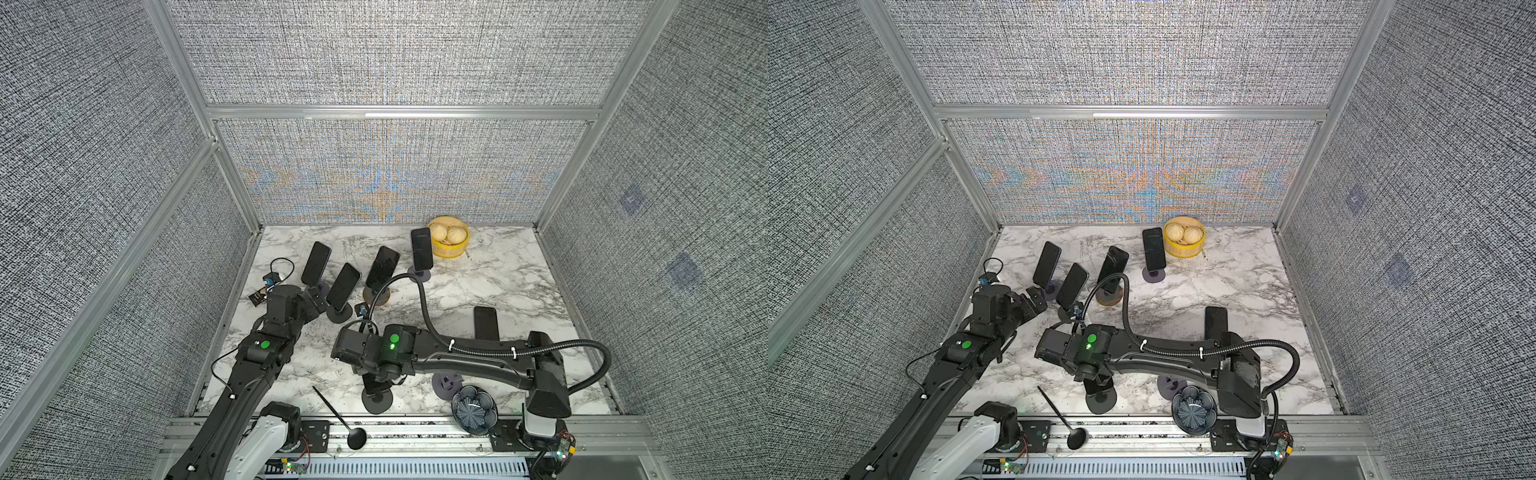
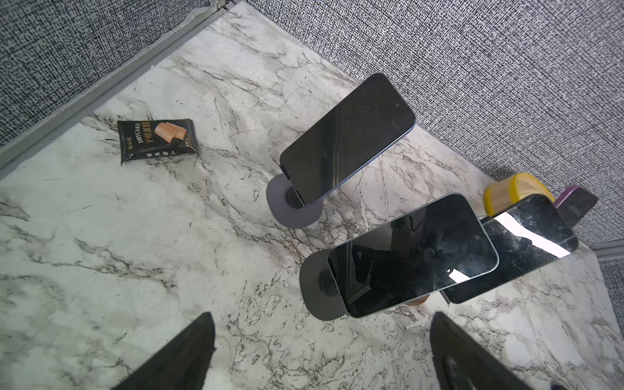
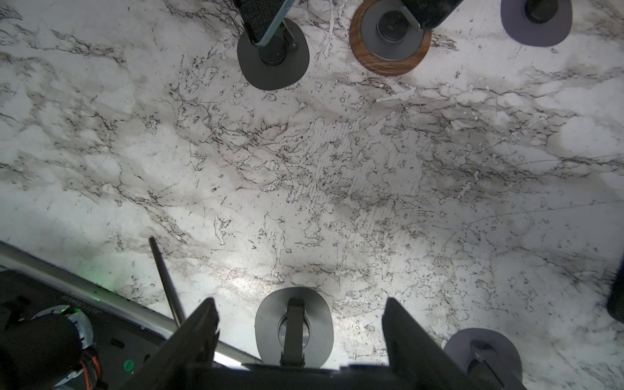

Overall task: Remove the phone from the phone stand
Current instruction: Remove the phone from the phone stand, then place the phone at the center of the table.

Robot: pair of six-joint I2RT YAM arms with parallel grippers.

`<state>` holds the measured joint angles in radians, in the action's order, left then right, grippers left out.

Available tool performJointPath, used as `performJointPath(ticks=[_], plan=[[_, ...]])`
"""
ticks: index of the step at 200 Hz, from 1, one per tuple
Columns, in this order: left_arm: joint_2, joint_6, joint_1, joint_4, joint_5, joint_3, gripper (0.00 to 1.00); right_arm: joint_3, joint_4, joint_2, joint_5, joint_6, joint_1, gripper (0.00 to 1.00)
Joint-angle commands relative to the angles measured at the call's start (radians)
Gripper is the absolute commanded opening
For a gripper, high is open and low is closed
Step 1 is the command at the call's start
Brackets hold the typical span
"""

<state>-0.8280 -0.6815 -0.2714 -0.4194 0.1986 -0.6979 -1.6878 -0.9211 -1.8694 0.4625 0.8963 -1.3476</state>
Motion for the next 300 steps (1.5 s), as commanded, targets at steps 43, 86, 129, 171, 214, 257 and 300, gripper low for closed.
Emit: performJointPath(ticks=[43,86,129,171,214,257,300], plan=[[-0.014,-0.008,0.001,0.043,-0.016,0.005,1.00,0.035,0.052,0.053,0.007,-0.032,0.012,0.72],[-0.031,-0.020,0.002,0.061,-0.034,0.006,0.99,0.039,0.045,0.077,-0.011,-0.053,0.027,0.72],[-0.036,-0.025,0.001,0.072,-0.039,0.012,0.99,0.083,0.067,0.156,-0.049,-0.073,0.075,0.71],[-0.043,-0.042,0.002,0.096,-0.052,0.032,1.00,0.120,0.068,0.233,-0.052,-0.111,0.135,0.72],[-0.059,-0.050,0.001,0.096,-0.057,0.024,0.99,0.198,0.105,0.303,-0.066,-0.156,0.243,0.72],[-0.079,-0.049,0.002,0.102,-0.068,0.004,1.00,0.260,0.140,0.347,-0.088,-0.206,0.373,0.72],[-0.106,-0.060,0.002,0.142,-0.077,-0.002,0.99,0.298,0.154,0.380,-0.111,-0.256,0.513,0.72]])
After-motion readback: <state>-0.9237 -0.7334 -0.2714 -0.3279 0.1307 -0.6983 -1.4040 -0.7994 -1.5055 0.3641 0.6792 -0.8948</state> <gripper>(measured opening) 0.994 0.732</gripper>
